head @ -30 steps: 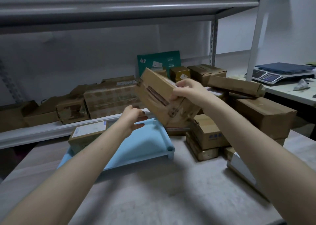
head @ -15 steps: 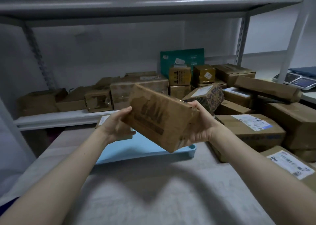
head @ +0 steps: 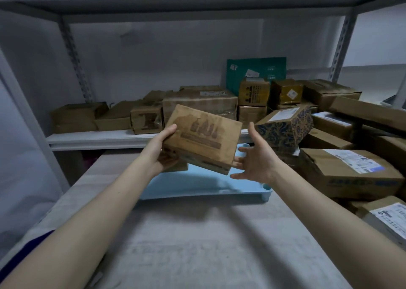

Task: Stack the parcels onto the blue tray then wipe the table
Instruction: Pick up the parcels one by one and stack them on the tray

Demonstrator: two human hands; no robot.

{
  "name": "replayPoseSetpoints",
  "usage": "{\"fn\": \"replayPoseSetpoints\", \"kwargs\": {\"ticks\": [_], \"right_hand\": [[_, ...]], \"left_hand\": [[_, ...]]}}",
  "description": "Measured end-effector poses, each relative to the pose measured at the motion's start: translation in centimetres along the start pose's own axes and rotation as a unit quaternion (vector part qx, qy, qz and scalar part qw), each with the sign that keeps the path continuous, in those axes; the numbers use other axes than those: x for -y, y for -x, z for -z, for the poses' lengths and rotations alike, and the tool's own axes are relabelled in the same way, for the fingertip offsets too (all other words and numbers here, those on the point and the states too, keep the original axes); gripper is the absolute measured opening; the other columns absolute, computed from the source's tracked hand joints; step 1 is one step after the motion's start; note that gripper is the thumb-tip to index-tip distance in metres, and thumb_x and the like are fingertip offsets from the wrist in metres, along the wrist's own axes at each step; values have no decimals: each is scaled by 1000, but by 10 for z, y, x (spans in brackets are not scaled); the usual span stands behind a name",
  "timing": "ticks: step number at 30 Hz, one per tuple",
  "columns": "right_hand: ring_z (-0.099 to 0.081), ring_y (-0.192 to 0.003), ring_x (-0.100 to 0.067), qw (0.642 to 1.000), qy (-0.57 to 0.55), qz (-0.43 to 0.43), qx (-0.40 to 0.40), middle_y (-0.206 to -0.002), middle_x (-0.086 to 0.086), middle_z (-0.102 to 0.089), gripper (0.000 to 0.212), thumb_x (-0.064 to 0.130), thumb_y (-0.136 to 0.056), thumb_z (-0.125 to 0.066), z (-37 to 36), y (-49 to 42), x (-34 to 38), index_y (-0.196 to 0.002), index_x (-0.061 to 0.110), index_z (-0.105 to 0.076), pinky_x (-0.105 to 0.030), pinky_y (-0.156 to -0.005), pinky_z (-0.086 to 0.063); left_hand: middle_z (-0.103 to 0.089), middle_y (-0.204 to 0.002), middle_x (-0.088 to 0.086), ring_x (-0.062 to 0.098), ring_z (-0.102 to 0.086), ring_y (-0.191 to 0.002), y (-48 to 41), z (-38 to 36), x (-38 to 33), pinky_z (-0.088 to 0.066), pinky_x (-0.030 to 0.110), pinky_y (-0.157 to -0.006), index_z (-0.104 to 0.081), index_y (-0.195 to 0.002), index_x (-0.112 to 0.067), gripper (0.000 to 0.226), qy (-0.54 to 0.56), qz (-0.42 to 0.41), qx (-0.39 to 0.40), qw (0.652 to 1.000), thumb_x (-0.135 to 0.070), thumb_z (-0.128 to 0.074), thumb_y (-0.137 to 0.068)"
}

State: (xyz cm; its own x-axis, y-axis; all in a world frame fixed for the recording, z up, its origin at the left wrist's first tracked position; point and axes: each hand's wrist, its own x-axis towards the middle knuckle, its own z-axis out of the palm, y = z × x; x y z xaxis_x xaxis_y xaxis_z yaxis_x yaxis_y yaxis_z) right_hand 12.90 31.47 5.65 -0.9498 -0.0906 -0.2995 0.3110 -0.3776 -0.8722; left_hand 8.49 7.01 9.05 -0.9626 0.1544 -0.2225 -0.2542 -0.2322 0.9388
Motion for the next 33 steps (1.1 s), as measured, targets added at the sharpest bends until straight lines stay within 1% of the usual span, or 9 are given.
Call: {"fn": "replayPoseSetpoints", "kwargs": {"ticks": [6, 11, 14, 16, 20, 23, 27, 31, 33], "right_hand": [[-63, -76, -20, 995, 95, -11, -17, -81, -5, -65, 50, 39, -67, -76, -16, -4, -10, -103, 12, -56, -37, -88, -48], [-64, -72, -21, 996, 78, -17, -35, -73, -6, -66, 35, 36, -77, -73, -17, -8, -15, -95, 9, -60, -34, -80, -52], [-63, -78, -19, 995, 84, 10, -45, -88, -6, -63, 28, 30, -78, -73, -15, -11, -13, -96, 11, -62, -32, -77, -52], [-64, -81, -18, 994, 83, 54, -37, -94, -4, -63, 23, 21, -80, -72, -17, -11, -10, -100, 12, -63, -30, -77, -51], [-68, -98, -18, 984, 70, 162, -13, -113, -5, -66, 74, -1, -64, -80, -21, -16, 0, -130, 11, -48, -42, -95, -52], [-65, -108, -23, 973, 111, 204, 2, -126, -9, -59, 99, -9, -61, -81, -24, -17, -1, -141, 21, -31, -49, -102, -46], [-43, -132, -17, 905, 292, 308, 15, -141, 0, -45, 110, 4, -52, -90, -27, -15, -7, -139, 31, -28, -40, -103, -46], [-38, -132, -5, 799, 423, 427, -16, -143, 7, -40, 108, 10, -59, -90, -29, -12, -12, -141, 31, -23, -28, -106, -38], [-40, -132, -9, 757, 450, 473, -32, -143, 3, -40, 103, 17, -63, -87, -28, -13, -16, -143, 23, -24, -28, -106, -38]], "left_hand": [[-65, -93, 12, 28, -66, -86, 9, 7, -9, -57, 42, -65, -62, -94, -14, 35, -45, 49, 1, 998, -44, -72, -79], [-63, -97, 10, 27, -64, -91, 5, 23, -12, -52, 43, -89, -60, -94, -17, 38, -83, 82, 12, 993, -51, -67, -81], [-61, -92, 10, 25, -61, -83, 4, 32, -15, -56, 36, -69, -56, -80, -17, 37, -84, 86, 6, 993, -54, -60, -85], [-61, -105, 12, 27, -62, -96, 0, 39, -17, -56, 41, -76, -60, -85, -15, 38, -84, 78, -17, 993, -53, -57, -88], [-53, -128, 15, 28, -55, -115, -7, 50, -22, -44, 43, -97, -63, -106, -12, 38, -109, 70, -53, 990, -46, -54, -92], [-65, -113, 13, 29, -63, -103, -2, 49, -26, -52, 46, -83, -60, -117, -11, 48, -85, 78, -20, 993, -49, -57, -90], [-66, -116, 16, 32, -64, -98, 7, 46, -28, -57, 40, -66, -62, -116, -15, 61, -76, 87, 28, 993, -64, -57, -80], [-67, -118, 18, 39, -57, -112, 4, 63, -30, -45, 54, -96, -64, -117, -19, 91, -104, 88, 86, 987, -90, -41, -65], [-68, -119, 17, 40, -57, -115, 4, 71, -29, -41, 60, -99, -63, -120, -19, 100, -108, 68, 129, 983, -90, -56, -49]]}}
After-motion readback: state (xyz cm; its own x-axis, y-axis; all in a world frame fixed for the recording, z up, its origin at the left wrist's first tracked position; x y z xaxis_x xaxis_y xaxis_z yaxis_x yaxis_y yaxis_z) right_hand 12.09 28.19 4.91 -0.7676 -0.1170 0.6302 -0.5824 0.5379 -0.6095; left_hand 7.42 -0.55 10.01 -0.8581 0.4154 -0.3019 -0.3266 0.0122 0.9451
